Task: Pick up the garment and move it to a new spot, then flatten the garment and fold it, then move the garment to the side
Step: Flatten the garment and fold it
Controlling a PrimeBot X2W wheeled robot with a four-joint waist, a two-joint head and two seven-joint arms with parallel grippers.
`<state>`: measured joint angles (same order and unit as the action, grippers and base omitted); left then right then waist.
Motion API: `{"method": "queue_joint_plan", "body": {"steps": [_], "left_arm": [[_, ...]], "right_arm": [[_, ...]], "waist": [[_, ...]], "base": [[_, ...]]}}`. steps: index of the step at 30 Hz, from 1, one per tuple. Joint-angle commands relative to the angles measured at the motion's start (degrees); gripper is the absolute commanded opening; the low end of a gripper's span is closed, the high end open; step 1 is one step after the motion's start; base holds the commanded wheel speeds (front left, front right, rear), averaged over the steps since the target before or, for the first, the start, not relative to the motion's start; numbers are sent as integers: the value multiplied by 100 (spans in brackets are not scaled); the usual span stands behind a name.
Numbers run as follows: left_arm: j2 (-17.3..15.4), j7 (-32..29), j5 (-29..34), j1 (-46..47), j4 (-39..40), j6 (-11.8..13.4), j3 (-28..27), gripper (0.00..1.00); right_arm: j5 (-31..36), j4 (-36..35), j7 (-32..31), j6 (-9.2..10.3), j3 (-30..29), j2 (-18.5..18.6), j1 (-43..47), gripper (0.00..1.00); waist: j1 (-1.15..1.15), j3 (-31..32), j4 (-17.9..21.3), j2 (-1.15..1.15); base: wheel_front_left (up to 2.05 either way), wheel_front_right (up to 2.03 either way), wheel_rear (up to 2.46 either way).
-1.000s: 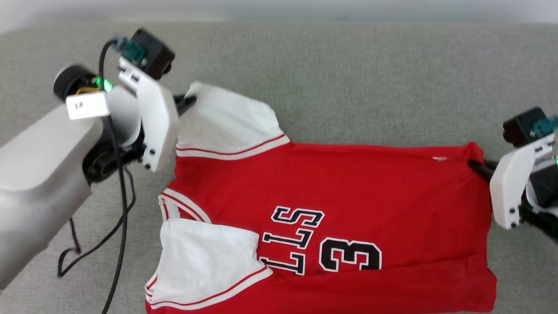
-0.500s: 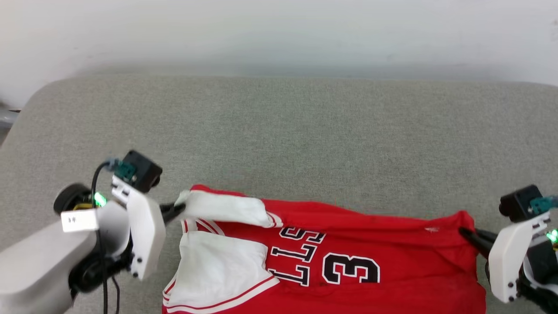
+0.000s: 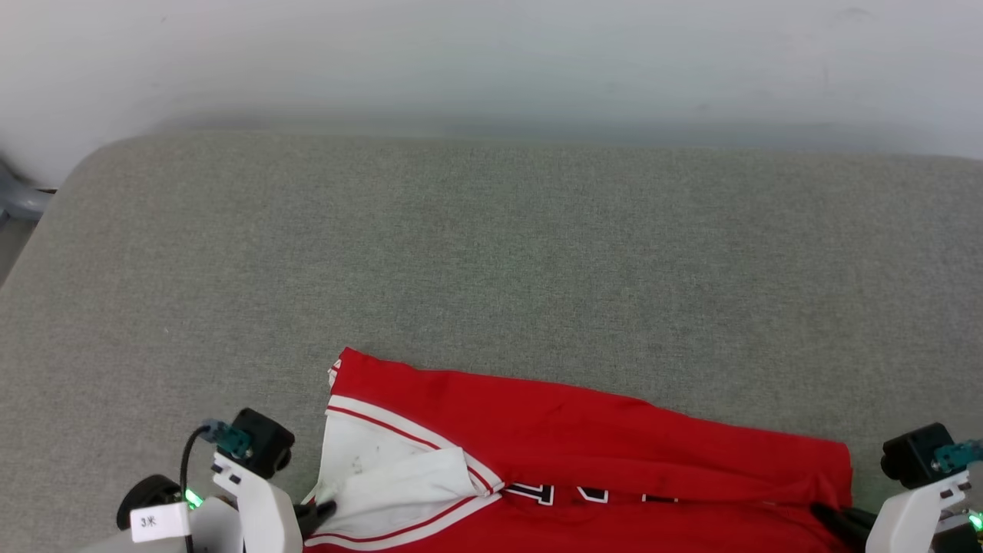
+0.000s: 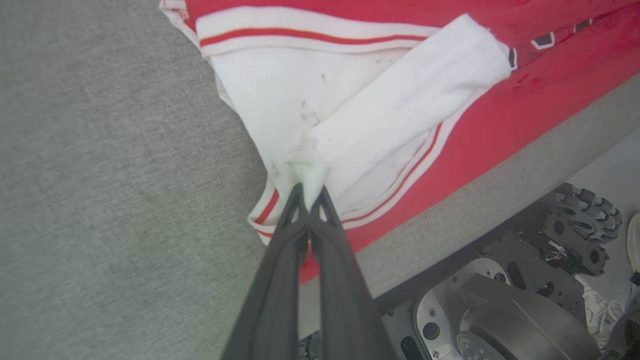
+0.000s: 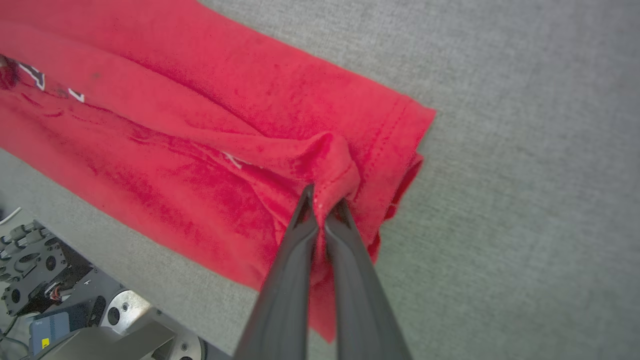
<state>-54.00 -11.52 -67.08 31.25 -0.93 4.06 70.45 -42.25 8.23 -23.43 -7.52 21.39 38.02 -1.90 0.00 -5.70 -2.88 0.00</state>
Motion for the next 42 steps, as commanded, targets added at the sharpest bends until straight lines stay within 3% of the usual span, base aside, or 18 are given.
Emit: {"method": "queue_joint_plan", "body": {"steps": [1,9,10,11,12,15,16,23,29,34,42], "left_arm": [[88,59,-67,-136,-87,13,29,0],[426,375,-182,-293,-632,-55,-37,0],[457,474,-196,-295,-684,-25,-86,34],[476,581,-190,-304,-732,6,-137,100],[483,682,-162,-323,-753,37,-165,100],[450,993,-90,-390,-721,174,-264,100],[393,1361,-8,-418,-592,392,-405,100],[420,2371,291,-602,-397,1112,-787,100],[579,2664,754,-793,-280,1748,-1368,100],[894,2677,1571,-1255,23,2169,-2411,100],[1752,2680,2905,-2285,435,2394,-3963,100]], "right_arm": [[55,-1,-74,8,-60,-88,133,0],[52,287,-178,7,-131,-419,172,0],[69,287,-148,7,-159,-448,139,24],[96,275,-105,8,-208,-463,106,67],[110,255,-58,8,-268,-475,86,100],[107,83,36,7,-435,-481,94,100],[85,-210,50,7,-614,-449,182,100],[176,-792,-277,7,-1170,-321,297,100],[153,-757,-947,7,-1577,-204,428,100],[23,-541,-1510,7,-1826,-235,510,100],[-125,-147,-1851,7,-2034,-540,417,100]], "waist": [[0,-68,-7,0],[0,-163,-9,0],[0,-154,-6,0],[0,-139,-1,0],[0,-111,3,0],[0,-15,6,0],[0,81,-3,0],[0,220,-42,0],[0,258,-171,0],[0,229,-302,0],[0,120,-537,0]], "base": [[0,0,0],[0,0,0],[0,0,0],[0,0,0],[0,0,0],[0,0,0],[0,0,0],[0,0,0],[0,0,0],[0,0,0],[0,0,0]]}}
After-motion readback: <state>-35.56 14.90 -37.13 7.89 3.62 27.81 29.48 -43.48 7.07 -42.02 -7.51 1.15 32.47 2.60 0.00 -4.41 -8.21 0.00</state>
